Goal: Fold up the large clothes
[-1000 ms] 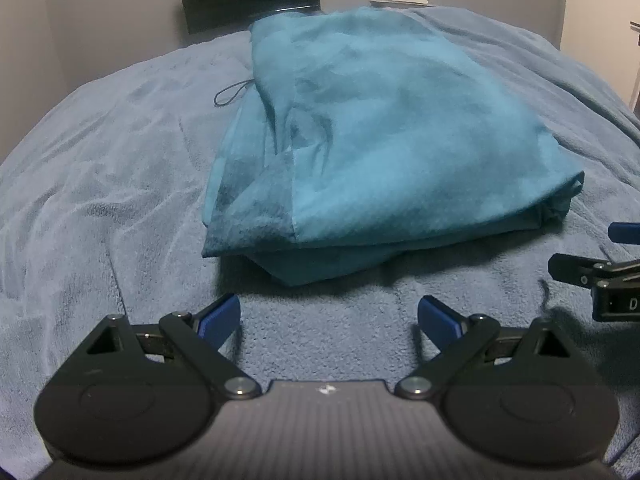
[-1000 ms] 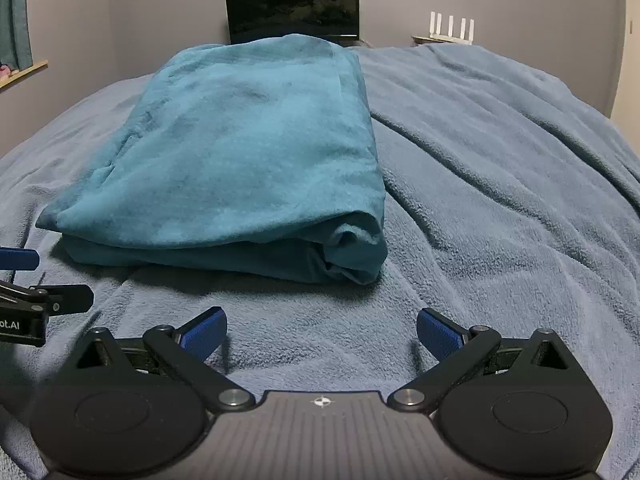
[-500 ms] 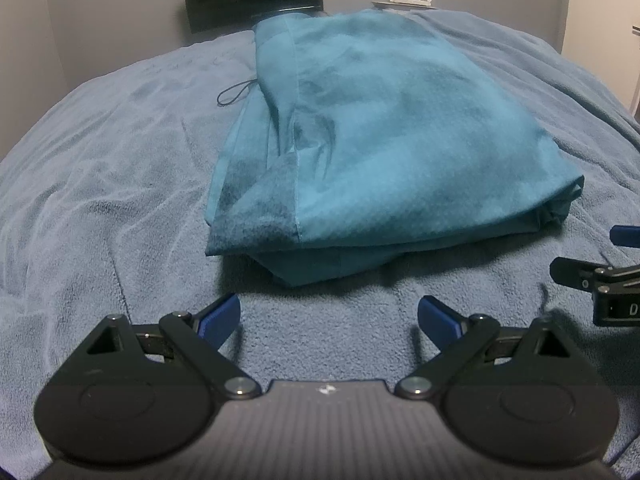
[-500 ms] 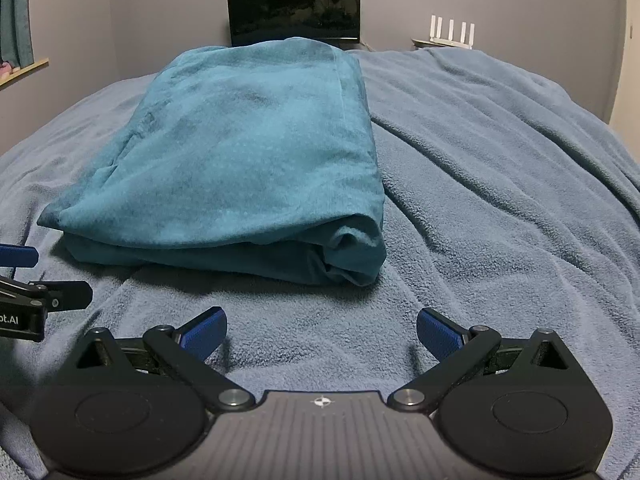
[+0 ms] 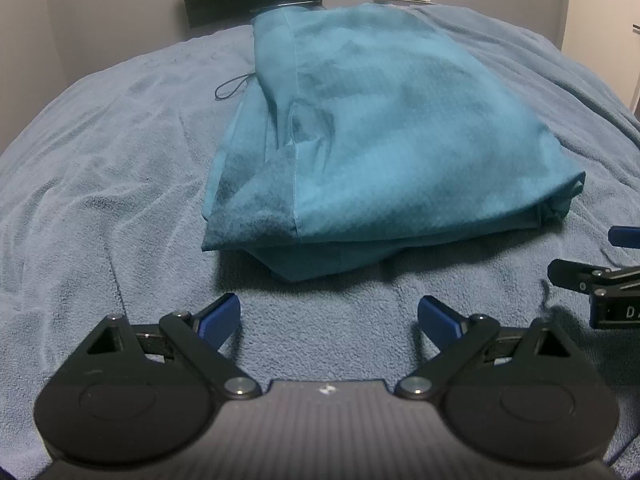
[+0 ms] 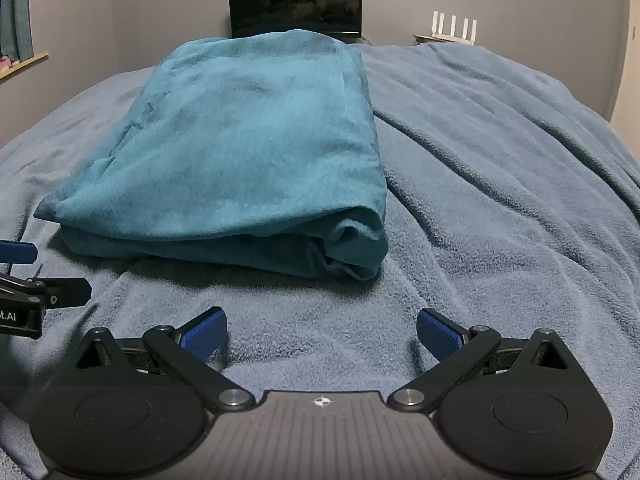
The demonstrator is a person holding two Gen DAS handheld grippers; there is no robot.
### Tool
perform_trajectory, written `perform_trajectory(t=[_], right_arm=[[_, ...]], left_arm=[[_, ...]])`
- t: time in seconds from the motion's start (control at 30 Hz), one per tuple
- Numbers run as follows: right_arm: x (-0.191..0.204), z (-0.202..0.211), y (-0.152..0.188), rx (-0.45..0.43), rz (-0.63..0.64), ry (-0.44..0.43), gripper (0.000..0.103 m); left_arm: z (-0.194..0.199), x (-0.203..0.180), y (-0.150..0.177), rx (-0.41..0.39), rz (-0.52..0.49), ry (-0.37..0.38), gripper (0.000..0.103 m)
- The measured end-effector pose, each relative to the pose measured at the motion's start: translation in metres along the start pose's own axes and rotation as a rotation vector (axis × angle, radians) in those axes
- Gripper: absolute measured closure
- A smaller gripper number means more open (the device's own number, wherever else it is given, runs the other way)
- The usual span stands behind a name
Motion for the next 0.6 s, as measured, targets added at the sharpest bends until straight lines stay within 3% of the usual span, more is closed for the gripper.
perform_trajectory(t=[0.6], right_arm=[[0.0009,-0.0016,0.0021,0.017,0.004,0.002,0.001]], left_arm=[[-0.0021,0.0004,0.0027,0.008,0.002,0.004,0.007]])
Point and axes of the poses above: each gripper's, at about its wrist camera, not at the fingertips, and z roughly against the way its jaws point, x to its left, y to its underside, the point moved 6 cm from there along -z, roughly the way its jaws point, and after that the axes turned 5 degrees about -x, right-handed, at the moved point
